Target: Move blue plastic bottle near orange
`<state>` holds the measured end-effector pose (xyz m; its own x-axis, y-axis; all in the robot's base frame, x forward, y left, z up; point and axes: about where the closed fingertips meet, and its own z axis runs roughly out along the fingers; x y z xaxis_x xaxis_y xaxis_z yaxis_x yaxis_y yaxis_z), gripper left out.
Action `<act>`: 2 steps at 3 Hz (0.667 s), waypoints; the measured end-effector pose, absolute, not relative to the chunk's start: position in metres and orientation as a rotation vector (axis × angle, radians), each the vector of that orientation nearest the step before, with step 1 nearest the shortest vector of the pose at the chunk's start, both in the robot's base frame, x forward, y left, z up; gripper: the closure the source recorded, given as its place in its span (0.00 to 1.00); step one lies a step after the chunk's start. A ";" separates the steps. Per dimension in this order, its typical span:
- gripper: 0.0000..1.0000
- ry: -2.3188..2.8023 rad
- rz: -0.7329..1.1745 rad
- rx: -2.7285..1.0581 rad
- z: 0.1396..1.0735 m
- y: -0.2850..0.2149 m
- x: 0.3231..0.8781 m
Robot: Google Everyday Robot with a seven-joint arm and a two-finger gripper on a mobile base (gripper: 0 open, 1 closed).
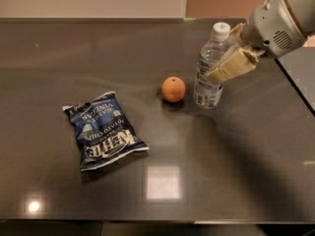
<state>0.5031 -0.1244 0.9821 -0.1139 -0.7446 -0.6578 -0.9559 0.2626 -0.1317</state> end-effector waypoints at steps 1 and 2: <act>1.00 1.950 0.442 -1.522 0.972 -0.130 0.511; 1.00 1.973 0.466 -1.511 0.961 -0.131 0.516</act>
Offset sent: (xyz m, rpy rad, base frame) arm 0.0196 -0.0095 -0.0366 0.0094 0.0935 -0.0444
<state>0.5156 -0.1306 0.9614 -0.1687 -0.7418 -0.6490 -0.9538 0.2890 -0.0824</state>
